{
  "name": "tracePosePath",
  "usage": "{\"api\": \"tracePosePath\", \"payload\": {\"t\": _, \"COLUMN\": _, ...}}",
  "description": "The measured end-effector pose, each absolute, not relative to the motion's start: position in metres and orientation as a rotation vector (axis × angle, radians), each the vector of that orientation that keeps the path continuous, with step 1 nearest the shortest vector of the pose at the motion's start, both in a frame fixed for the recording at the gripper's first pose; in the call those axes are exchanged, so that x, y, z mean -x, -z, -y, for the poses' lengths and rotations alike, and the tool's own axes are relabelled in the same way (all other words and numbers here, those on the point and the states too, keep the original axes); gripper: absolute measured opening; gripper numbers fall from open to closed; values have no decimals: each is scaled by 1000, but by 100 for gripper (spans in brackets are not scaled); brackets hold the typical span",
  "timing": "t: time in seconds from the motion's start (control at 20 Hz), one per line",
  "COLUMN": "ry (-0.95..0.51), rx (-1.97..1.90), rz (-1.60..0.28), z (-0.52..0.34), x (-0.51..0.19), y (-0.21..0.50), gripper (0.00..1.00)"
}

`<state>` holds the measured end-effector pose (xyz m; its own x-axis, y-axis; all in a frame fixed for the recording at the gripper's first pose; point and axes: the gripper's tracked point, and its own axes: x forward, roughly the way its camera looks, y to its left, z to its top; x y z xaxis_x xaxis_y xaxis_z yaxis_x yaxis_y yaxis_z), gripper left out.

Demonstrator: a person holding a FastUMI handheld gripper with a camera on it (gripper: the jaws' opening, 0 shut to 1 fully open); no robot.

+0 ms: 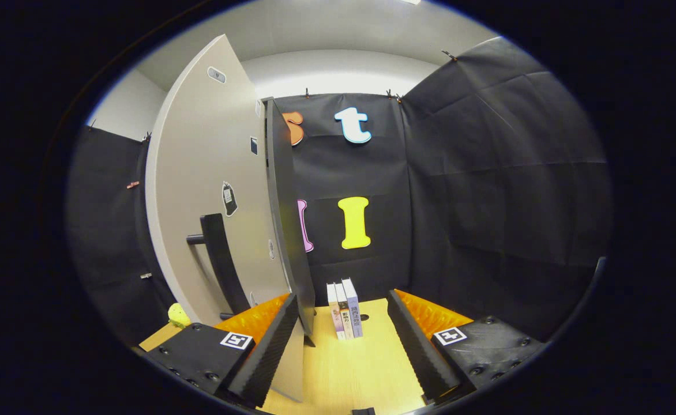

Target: Open the shoe cabinet door, grab the shoes and put them into the shoe cabinet, then close the shoe cabinet door.

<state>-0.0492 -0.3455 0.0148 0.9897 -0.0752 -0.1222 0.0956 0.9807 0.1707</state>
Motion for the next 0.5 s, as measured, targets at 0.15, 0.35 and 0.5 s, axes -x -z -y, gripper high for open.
{"api": "tracePosePath", "payload": {"t": 0.15, "ry": 61, "rx": -159, "rz": -131, "z": 325, "x": 40, "y": -13, "gripper": 98}}
{"api": "tracePosePath", "payload": {"t": 0.35, "ry": 96, "rx": -85, "rz": -110, "z": 310, "x": 39, "y": -19, "gripper": 93}}
{"api": "tracePosePath", "payload": {"t": 0.5, "ry": 74, "rx": -150, "rz": -148, "z": 277, "x": 43, "y": -14, "gripper": 95}}
